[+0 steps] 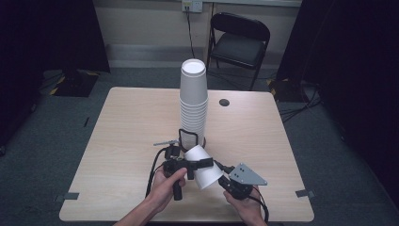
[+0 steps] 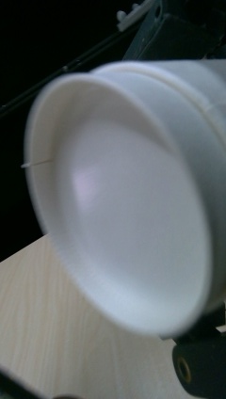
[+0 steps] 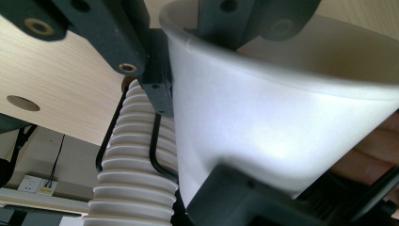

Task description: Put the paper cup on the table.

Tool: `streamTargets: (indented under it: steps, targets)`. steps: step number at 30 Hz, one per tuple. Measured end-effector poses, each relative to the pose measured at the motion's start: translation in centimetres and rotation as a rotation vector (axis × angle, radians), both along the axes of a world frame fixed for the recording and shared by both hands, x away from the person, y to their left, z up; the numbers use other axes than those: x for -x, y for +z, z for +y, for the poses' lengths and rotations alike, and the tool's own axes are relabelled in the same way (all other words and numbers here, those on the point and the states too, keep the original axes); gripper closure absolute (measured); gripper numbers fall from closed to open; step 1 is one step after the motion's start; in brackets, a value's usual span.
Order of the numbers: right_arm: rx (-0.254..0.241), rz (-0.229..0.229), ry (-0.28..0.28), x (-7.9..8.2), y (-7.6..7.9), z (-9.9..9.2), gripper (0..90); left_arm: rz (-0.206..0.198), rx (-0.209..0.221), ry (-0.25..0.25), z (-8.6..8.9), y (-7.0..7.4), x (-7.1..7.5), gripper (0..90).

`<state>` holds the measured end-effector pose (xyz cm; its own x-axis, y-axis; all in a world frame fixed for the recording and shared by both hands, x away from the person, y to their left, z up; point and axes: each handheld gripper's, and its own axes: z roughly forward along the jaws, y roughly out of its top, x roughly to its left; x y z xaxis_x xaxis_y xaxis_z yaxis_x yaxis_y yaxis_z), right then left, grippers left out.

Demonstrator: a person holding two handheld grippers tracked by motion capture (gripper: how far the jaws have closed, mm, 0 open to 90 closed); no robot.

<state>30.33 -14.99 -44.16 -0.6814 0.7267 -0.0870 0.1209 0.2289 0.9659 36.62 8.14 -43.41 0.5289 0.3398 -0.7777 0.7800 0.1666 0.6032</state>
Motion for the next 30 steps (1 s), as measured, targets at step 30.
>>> streamTargets:
  steps: [30]
  targets:
    - [0.06,0.248,-0.045,-1.0,0.2,-2.2,85.6,-0.353,-0.179,0.143,1.9,1.9,-0.2,15.8]
